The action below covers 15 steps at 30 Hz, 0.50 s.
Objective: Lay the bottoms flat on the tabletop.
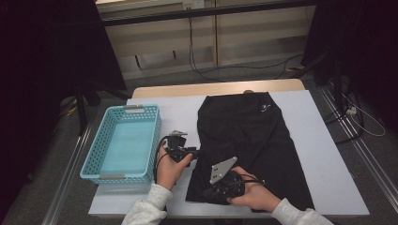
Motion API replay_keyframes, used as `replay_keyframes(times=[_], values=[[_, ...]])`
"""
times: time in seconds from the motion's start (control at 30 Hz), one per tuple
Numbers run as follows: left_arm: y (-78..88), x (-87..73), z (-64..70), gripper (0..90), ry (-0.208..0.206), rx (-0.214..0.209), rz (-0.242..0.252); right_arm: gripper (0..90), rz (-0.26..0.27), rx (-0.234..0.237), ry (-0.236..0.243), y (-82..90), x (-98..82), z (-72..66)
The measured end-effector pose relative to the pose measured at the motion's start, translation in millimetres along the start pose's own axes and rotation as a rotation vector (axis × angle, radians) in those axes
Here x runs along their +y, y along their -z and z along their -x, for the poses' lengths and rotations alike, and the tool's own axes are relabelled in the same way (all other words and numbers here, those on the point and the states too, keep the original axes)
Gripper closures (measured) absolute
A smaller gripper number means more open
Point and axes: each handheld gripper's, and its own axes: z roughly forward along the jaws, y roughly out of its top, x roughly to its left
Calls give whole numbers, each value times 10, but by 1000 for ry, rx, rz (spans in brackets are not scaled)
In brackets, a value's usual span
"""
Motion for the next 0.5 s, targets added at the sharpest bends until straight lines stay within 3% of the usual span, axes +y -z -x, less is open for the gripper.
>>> replay_keyframes(times=[0.03,0.1,0.13,0.2,0.4,0.47,0.5], values=[[-21,-6,8,623,-10,7,10,893,1,0,-2,3,0,-2],[-31,10,13,730,-19,23,-9,893,3,0,-2,4,-4,3],[-36,17,14,811,-10,21,-21,893,3,2,-6,2,-7,3],[-49,20,2,892,4,8,-24,893,-2,3,-9,-3,-12,-1],[128,66,-94,900,83,-4,29,873,6,-1,-5,17,-9,-13],[159,61,-139,900,100,3,40,796,10,-7,-14,17,-14,-6],[162,60,-158,900,106,9,38,716,16,-22,-18,22,-14,2]])
